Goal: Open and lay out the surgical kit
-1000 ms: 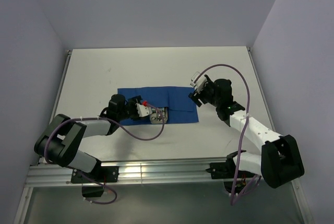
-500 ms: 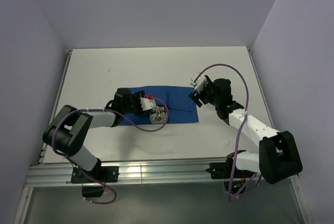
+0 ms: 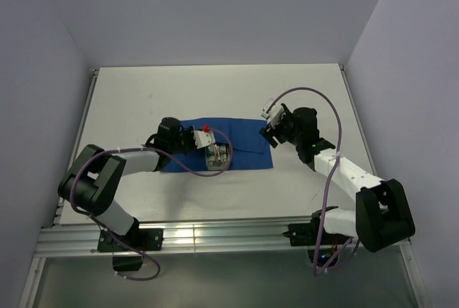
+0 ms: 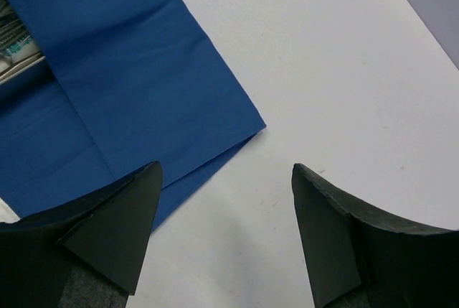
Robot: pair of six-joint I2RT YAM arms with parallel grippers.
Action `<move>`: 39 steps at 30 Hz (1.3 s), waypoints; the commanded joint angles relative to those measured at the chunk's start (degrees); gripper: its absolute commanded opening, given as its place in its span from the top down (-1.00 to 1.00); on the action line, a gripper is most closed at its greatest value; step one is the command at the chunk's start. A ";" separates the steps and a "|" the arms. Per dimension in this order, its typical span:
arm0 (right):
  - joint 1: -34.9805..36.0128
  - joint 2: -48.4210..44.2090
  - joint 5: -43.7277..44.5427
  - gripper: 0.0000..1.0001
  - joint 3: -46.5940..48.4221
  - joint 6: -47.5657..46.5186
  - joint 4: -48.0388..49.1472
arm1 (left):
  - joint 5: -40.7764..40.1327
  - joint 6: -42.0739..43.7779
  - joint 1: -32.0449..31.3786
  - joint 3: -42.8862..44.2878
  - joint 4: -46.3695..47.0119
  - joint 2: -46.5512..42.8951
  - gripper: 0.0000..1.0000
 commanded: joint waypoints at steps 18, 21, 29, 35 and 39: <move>4.73 10.68 -5.03 -0.79 11.84 17.17 -4.79 | 14.44 -16.13 6.52 34.45 -34.39 6.56 1.00; 6.23 13.49 -2.83 -0.77 14.12 18.14 -4.88 | 14.71 -17.63 7.05 36.90 -34.65 8.75 1.00; 7.02 13.33 -10.29 -0.47 17.82 17.43 -7.78 | 16.03 -22.03 9.86 44.98 -37.73 14.38 1.00; 8.77 13.05 -15.57 0.19 19.75 19.46 -11.19 | 16.82 -26.33 11.53 54.56 -40.89 22.02 0.99; 9.83 15.51 -15.67 0.38 24.13 20.07 -15.95 | 16.12 -28.01 11.97 58.53 -40.81 26.76 0.90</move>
